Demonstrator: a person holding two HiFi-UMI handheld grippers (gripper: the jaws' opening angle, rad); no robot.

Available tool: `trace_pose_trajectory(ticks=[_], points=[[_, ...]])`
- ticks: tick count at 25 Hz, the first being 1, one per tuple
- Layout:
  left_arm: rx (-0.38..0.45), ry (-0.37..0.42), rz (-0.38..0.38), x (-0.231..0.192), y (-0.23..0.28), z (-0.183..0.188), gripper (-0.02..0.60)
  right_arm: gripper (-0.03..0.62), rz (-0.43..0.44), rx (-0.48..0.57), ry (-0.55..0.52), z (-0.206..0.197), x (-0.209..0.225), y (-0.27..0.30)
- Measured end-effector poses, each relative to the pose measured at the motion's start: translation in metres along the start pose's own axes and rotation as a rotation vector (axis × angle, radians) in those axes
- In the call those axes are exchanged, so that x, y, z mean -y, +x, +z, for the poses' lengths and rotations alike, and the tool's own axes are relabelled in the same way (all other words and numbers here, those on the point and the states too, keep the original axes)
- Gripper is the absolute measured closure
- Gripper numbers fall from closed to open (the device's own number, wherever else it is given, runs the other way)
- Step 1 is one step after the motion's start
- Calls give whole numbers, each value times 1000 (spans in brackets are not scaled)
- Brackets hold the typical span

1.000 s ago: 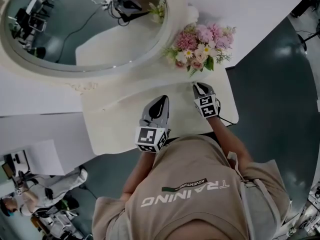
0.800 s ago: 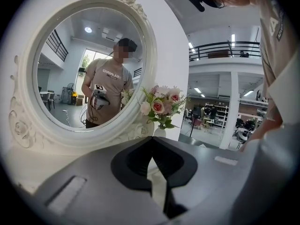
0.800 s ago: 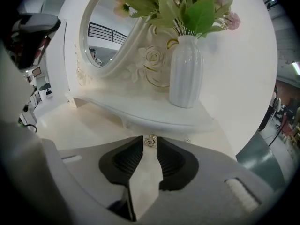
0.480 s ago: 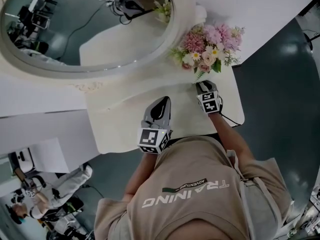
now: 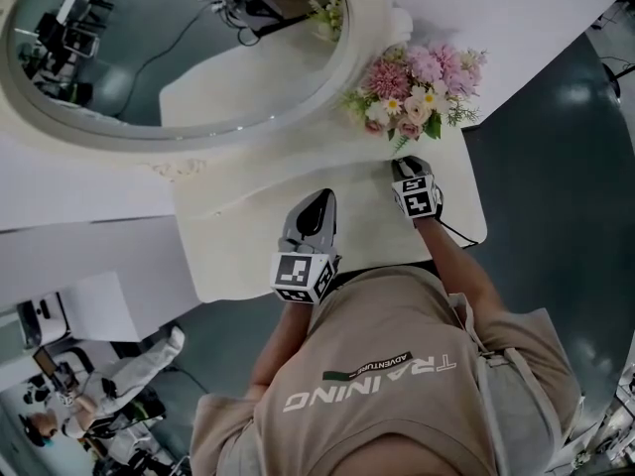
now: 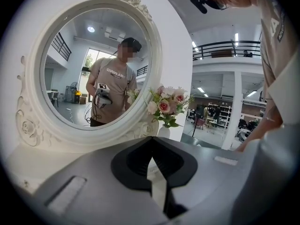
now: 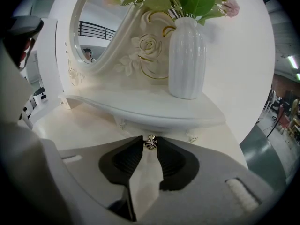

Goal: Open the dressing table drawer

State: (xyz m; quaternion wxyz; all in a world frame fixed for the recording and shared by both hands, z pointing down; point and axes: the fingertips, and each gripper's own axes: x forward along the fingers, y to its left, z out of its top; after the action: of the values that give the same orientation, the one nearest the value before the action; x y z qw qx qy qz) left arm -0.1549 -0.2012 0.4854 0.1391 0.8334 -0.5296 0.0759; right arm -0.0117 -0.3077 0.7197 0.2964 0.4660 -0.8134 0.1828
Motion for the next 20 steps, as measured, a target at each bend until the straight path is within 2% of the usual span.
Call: trace_pose_trajectory(ticks=[13,20], points=[[28,-12,11,9,-9,5,563,493,25,-39,11,-26,-12,-24],[29,-37,14,13,-12,-5,563,493,36,-31,-7,-41,-16,-34]])
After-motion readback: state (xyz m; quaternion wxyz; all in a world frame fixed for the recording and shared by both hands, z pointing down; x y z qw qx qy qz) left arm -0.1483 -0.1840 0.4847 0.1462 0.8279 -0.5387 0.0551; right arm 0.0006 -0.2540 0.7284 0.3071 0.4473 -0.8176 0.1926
